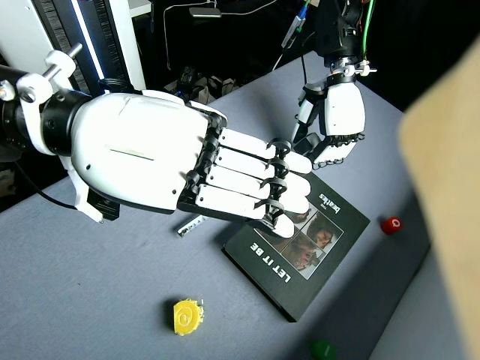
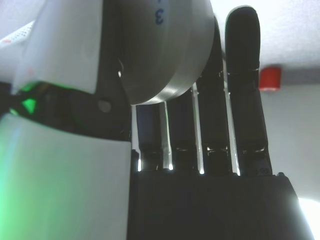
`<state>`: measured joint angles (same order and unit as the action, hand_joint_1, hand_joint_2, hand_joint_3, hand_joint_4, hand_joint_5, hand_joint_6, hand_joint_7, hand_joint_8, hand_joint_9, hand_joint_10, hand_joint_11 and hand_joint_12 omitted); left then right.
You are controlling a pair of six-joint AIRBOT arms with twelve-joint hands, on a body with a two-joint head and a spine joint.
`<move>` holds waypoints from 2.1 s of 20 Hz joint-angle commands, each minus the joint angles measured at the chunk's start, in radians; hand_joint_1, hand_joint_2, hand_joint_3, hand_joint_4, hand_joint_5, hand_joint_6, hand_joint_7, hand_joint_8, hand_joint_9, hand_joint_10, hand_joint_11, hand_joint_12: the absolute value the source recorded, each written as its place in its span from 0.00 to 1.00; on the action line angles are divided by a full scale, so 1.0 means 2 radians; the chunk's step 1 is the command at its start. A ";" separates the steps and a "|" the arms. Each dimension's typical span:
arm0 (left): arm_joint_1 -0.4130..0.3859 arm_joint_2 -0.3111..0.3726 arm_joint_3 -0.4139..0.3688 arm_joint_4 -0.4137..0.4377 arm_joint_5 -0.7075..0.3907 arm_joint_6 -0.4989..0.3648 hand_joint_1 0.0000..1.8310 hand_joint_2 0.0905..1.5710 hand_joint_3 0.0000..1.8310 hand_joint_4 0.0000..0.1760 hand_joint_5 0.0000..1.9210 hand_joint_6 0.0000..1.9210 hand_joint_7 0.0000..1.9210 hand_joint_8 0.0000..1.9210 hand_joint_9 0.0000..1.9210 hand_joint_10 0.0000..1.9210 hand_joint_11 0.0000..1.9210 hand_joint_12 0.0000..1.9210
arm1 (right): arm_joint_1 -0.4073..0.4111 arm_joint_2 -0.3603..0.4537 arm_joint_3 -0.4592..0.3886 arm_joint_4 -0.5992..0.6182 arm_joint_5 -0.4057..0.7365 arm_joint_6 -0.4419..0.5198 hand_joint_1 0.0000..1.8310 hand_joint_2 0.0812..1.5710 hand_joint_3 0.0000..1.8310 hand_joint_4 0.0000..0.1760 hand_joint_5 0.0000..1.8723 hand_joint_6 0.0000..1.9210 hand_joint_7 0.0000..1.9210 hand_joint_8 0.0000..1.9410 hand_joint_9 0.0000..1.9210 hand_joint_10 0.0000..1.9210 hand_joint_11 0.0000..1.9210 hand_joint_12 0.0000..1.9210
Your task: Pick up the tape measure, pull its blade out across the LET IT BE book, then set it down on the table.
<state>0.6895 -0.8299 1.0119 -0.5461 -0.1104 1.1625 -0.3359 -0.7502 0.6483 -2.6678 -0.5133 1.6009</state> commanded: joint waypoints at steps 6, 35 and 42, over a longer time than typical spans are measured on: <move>-0.005 0.000 0.001 -0.071 -0.062 0.065 0.75 0.68 0.00 0.00 0.53 0.40 0.56 0.46 0.45 0.64 0.37 0.61 | 0.003 0.003 -0.002 -0.018 -0.055 0.003 0.05 0.67 0.00 0.00 0.01 0.00 0.03 0.00 0.02 0.00 0.00 0.30; -0.070 0.015 0.020 -0.082 -0.005 0.095 0.29 0.59 0.00 0.00 0.28 0.00 0.26 0.00 0.22 0.00 0.08 0.39 | -0.005 0.005 -0.006 -0.018 -0.052 0.028 0.05 0.65 0.00 0.00 0.01 0.00 0.03 0.00 0.02 0.00 0.00 0.30; -0.160 -0.007 0.022 -0.087 0.013 0.110 0.29 0.60 0.00 0.00 0.29 0.00 0.27 0.01 0.24 0.01 0.09 0.40 | -0.003 0.009 -0.023 -0.017 -0.058 0.053 0.08 0.65 0.00 0.00 0.08 0.01 0.11 0.01 0.08 0.01 0.00 0.38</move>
<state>0.3752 -0.8410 1.0489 -0.7158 -0.0109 1.3846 -0.3538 -0.7387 0.6064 -2.6701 -0.5190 1.7016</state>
